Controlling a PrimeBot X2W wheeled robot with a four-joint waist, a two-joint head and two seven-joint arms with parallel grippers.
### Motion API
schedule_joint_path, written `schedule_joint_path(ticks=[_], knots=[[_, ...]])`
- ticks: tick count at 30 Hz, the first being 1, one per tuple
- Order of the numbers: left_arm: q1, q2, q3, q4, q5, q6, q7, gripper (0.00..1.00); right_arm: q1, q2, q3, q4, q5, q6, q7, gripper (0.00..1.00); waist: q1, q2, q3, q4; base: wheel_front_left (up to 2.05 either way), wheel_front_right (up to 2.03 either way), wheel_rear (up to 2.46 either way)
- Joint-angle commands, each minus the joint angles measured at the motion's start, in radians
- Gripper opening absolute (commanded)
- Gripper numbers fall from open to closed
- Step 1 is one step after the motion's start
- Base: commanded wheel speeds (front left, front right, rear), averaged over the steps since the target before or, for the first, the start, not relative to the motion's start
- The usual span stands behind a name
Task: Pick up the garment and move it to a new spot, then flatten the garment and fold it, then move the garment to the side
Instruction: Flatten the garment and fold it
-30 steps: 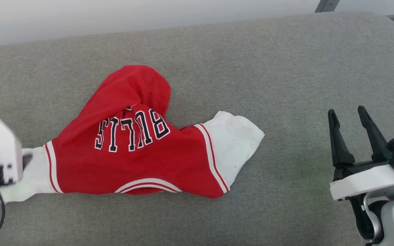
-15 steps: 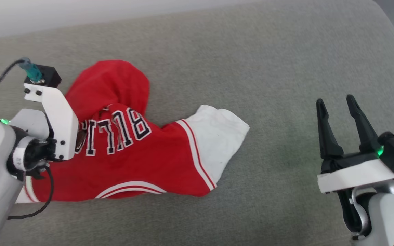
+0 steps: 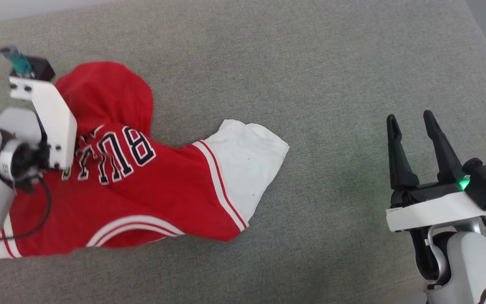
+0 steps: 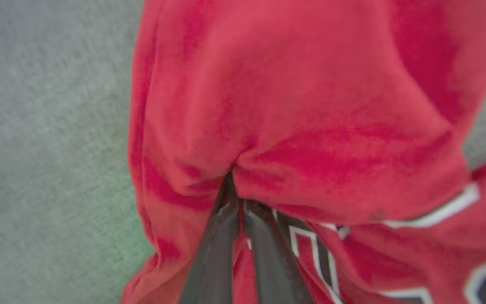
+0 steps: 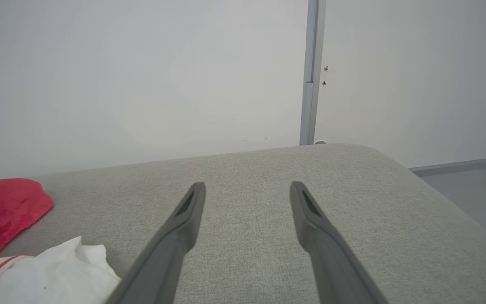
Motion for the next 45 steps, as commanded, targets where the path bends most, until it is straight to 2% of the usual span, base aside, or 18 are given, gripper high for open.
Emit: schedule_joint_path(ticks=[1, 11, 17, 21, 23, 24, 32, 39, 45], knots=[[-0.036, -0.005, 0.002, 0.018, 0.021, -0.006, -0.015, 0.0, -0.009, 0.003, -0.005, 0.002, -0.001, 0.0, -0.009, 1.0, 0.0, 0.0, 0.001, 0.001, 0.0, 0.0, 0.0], [-0.263, -0.026, 0.001, 0.091, 0.104, -0.063, -0.155, 0.0, -0.024, 0.01, 0.014, 0.009, 0.0, 0.0, -0.017, 1.0, 0.0, 0.0, 0.028, -0.019, 0.0, 0.0, 0.0], [-0.294, -0.071, -0.03, 0.212, 0.141, -0.09, -0.236, 0.0, -0.044, 0.014, 0.032, 0.02, 0.005, 0.0, -0.024, 1.0, 0.0, 0.0, 0.052, -0.042, 0.0, 0.0, 0.0], [-0.291, -0.103, -0.045, 0.29, 0.121, -0.115, -0.247, 0.0, -0.05, 0.017, 0.049, 0.027, 0.01, 0.0, -0.027, 1.0, 0.0, 0.0, 0.057, -0.042, 0.0, 0.0, 0.0], [-0.304, -0.111, -0.047, 0.313, 0.114, -0.123, -0.262, 0.76, -0.055, 0.017, 0.056, 0.031, 0.012, 0.0, -0.027, 1.0, 0.0, 0.0, 0.054, -0.035, 0.0, 0.0, 0.0], [-0.308, -0.113, -0.049, 0.32, 0.113, -0.127, -0.268, 1.0, -0.055, 0.016, 0.06, 0.033, 0.013, 0.0, -0.026, 1.0, 0.0, 0.0, 0.051, -0.03, 0.0, 0.0, 0.0], [-0.308, -0.118, -0.059, 0.3, 0.087, -0.144, -0.324, 1.0, -0.038, -0.012, 0.069, 0.04, 0.02, 0.0, 0.003, 1.0, 0.0, 0.0, 0.01, 0.03, 0.0, 0.0, 0.0], [-0.235, -0.084, -0.061, 0.205, 0.066, -0.149, -0.394, 1.0, -0.019, -0.04, 0.075, 0.027, 0.03, 0.0, 0.044, 1.0, 0.0, 0.0, -0.044, 0.106, 0.0, 0.0, 0.0], [-0.12, -0.043, -0.033, 0.069, 0.05, -0.112, -0.48, 1.0, 0.001, -0.058, 0.098, 0.015, 0.047, 0.0, 0.089, 1.0, 0.0, 0.0, -0.084, 0.168, 0.0, 0.0, 0.0]])
